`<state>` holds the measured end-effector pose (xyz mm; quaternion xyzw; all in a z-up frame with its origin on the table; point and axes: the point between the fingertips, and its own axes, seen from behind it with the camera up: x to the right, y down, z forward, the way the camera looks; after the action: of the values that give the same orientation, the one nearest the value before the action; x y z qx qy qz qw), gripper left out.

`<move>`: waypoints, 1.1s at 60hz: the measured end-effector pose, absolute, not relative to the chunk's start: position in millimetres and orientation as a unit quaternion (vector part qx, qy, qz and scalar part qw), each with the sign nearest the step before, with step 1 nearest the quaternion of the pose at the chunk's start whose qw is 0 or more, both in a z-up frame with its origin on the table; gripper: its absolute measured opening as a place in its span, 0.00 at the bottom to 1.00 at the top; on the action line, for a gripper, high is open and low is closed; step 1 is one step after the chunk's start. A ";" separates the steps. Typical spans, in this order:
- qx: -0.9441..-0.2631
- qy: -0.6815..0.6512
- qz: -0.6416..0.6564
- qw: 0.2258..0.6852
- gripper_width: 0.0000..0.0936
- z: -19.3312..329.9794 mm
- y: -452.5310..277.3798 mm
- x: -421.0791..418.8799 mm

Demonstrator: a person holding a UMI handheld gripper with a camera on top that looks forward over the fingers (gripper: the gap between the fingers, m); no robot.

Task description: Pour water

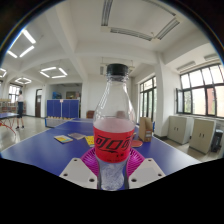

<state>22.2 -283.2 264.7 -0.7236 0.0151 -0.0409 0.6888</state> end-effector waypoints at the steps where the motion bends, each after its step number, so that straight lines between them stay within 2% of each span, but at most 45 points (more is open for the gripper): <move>1: -0.728 0.010 -0.049 0.683 0.32 246.9 -271.5 31.7; 5: -0.753 0.007 -0.054 0.655 0.32 176.7 -252.3 49.7; 10: -0.775 0.014 -0.050 0.630 0.32 125.9 -241.3 62.5; 11: -0.778 0.014 -0.054 0.625 0.32 104.8 -257.2 55.4; 12: -0.781 0.013 -0.053 0.622 0.32 109.7 -261.7 66.0; 17: -0.793 0.017 -0.058 0.606 0.32 82.3 -259.0 80.4; 18: -0.794 0.019 -0.059 0.604 0.33 67.0 -253.9 73.5; 19: -0.798 0.018 -0.057 0.600 0.33 72.7 -260.7 83.3; 20: -0.780 0.020 -0.055 0.623 0.32 78.4 -252.8 75.6; 21: -0.783 0.022 -0.053 0.619 0.32 70.3 -266.1 72.1; 24: -0.779 0.023 -0.054 0.624 0.33 75.2 -275.0 69.7; 29: -0.771 0.023 -0.057 0.634 0.43 75.5 -265.7 71.5; 33: -0.781 0.028 -0.053 0.622 0.54 71.1 -273.1 68.8; 35: -0.795 0.032 -0.052 0.603 0.62 66.4 -267.0 74.5; 38: -0.813 0.040 -0.059 0.578 0.87 57.5 -279.2 78.4; 39: -0.815 0.043 -0.063 0.574 0.92 58.4 -284.3 77.5; 42: -0.821 0.053 -0.078 0.563 0.88 60.4 -295.6 82.5; 43: -0.825 0.052 -0.081 0.557 0.89 61.5 -274.6 90.6; 46: -0.830 0.049 -0.085 0.549 0.92 73.4 -304.9 79.9; 53: -0.840 0.044 -0.088 0.534 0.91 101.1 -355.0 65.0; 54: -0.842 0.044 -0.089 0.530 0.91 103.8 -334.7 69.8; 66: -0.853 0.059 -0.094 0.510 0.91 162.6 -473.0 31.5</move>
<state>31.5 -473.0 162.6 -0.8533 0.0594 -0.0936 0.5095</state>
